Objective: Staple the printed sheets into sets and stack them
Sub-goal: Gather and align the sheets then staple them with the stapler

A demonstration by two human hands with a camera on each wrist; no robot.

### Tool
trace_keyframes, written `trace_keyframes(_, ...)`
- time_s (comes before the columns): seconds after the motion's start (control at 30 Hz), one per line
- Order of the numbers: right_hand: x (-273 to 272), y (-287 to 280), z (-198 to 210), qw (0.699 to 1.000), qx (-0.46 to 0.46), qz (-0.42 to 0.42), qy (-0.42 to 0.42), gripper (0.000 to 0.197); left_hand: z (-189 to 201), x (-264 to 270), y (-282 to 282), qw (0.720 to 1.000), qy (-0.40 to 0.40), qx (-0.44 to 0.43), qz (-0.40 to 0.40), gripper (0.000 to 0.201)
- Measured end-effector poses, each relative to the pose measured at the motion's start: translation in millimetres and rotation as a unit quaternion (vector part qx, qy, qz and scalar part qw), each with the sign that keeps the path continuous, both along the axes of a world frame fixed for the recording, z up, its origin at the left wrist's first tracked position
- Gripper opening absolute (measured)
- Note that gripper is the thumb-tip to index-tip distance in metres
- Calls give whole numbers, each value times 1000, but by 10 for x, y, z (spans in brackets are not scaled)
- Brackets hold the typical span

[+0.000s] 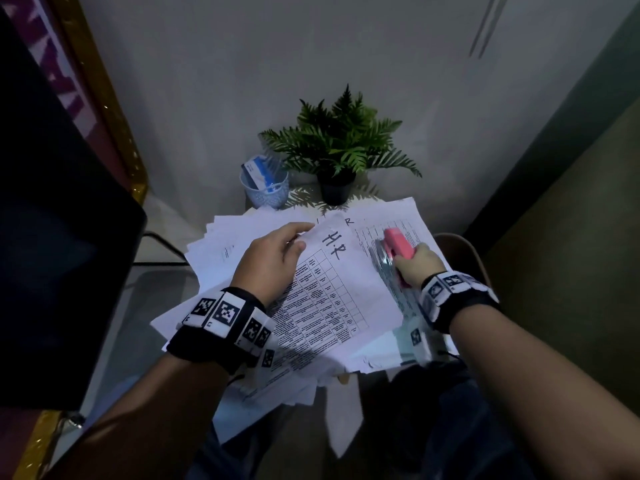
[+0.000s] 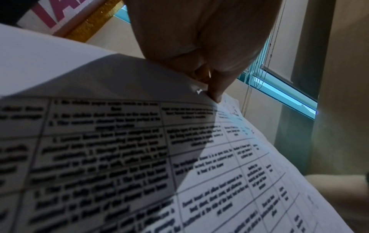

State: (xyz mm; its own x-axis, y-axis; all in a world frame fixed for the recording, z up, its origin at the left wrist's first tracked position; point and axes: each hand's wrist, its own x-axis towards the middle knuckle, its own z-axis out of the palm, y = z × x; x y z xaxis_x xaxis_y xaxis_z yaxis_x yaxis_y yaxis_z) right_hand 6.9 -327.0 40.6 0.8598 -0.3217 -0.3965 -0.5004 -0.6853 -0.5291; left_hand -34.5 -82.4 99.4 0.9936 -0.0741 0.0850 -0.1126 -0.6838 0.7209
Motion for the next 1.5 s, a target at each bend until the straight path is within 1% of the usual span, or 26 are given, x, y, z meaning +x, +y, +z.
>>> trace_keyframes(0.03,1,-15,105,997,63,-22,-26,40,6,-4,4,1000,-2,-1,1,28)
trace_keyframes(0.07,-5,-23,222,986,153,-45,-53,40,20,-11,3,1000,-3,-1,3,28)
trace_keyframes(0.1,-20,-20,340,962,252,-68,-81,40,41,-23,0,1000,-4,-2,5,28)
trace_keyframes(0.13,-40,-3,465,930,340,-86,-109,40,65,-38,-5,1000,-5,-4,7,28)
trace_keyframes(0.17,-55,21,575,899,403,-99,-138,40,94,-56,-12,1000,-8,-5,8,28)
trace_keyframes(0.2,-72,58,688,879,435,-103,-168,40,121,-75,-20,1000,-12,-6,8,28)
trace_keyframes(0.23,-88,102,790,869,444,-104,-193,40,148,-97,-28,1000,-17,-6,7,27)
trace_keyframes(0.3,-145,214,963,862,437,-112,-231,48,198,-136,-43,1000,-28,-8,2,28)
trace_keyframes(0.33,-183,271,1019,865,421,-118,-246,53,225,-157,-51,999,-32,-9,0,28)
trace_keyframes(0.4,-274,405,1084,874,377,-119,-281,54,281,-201,-68,999,-45,-9,-3,28)
trace_keyframes(0.5,-398,589,1064,887,314,-122,-316,62,358,-280,-77,998,-69,-9,-2,28)
trace_keyframes(0.6,-473,708,1003,881,313,-154,-320,53,412,-360,-76,996,-86,-10,-1,29)
trace_keyframes(0.67,-519,771,1008,882,317,-157,-311,51,442,-408,-79,996,-92,-14,-4,29)
trace_keyframes(0.83,-591,882,1068,895,292,-134,-309,55,518,-494,-91,993,-114,-25,-19,29)
trace_keyframes(0.9,-584,905,1077,895,287,-138,-311,57,542,-512,-94,992,-121,-28,-21,29)
trace_keyframes(1.0,-585,915,1081,894,280,-143,-318,54,554,-530,-104,992,-118,-40,-22,28)
trace_keyframes(1.13,-580,939,1112,871,316,-170,-335,49,575,-574,-118,994,-98,-47,-30,31)
trace_keyframes(1.17,-572,936,1118,866,322,-176,-338,48,574,-573,-93,996,-76,-29,-33,34)
trace_keyframes(1.23,-527,899,1112,861,335,-176,-340,40,556,-529,-11,998,-21,47,-39,35)
trace_keyframes(1.3,-479,828,1113,853,353,-171,-343,34,515,-482,80,994,8,106,-33,25)
trace_keyframes(1.33,-468,773,1120,848,360,-173,-347,35,494,-472,119,993,4,115,-18,23)
trace_keyframes(1.4,-462,620,1151,827,392,-197,-353,41,471,-460,180,992,-22,118,23,25)
trace_keyframes(1.47,-476,433,1150,793,435,-240,-353,41,479,-459,233,991,-49,106,69,24)
trace_keyframes(1.5,-497,339,1128,780,452,-254,-350,38,485,-453,264,990,-58,86,94,24)
